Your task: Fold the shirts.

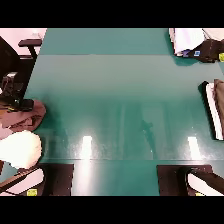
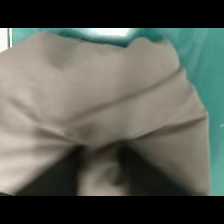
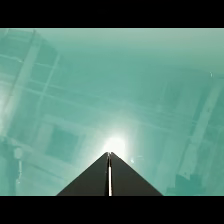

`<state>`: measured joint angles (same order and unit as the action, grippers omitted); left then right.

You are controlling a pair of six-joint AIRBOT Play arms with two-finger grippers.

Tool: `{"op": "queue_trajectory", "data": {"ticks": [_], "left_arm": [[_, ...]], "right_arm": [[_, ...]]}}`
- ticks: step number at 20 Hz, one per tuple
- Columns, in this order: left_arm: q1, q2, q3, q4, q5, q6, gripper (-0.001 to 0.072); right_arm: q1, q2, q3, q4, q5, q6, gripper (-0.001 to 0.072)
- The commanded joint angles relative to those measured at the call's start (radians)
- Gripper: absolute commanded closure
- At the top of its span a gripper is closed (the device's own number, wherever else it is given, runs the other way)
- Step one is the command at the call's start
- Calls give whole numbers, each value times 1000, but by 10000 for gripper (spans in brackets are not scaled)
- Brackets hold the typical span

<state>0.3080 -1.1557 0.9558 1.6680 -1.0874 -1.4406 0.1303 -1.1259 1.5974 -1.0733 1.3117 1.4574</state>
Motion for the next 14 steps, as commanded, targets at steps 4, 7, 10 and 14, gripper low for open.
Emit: {"op": "queue_trajectory", "data": {"ticks": [4,7,10,14], "left_arm": [[5,15,45,-6,-17,-38,681],[5,123,264,-111,-34,-16,682],[5,228,529,-336,-62,54,683],[-156,248,792,-405,-137,84,684]], "right_arm": [[0,2,1,11,-20,1,689],[0,4,69,37,-42,1,690],[1,2,185,60,-86,1,690],[1,2,295,58,-121,1,689]]}}
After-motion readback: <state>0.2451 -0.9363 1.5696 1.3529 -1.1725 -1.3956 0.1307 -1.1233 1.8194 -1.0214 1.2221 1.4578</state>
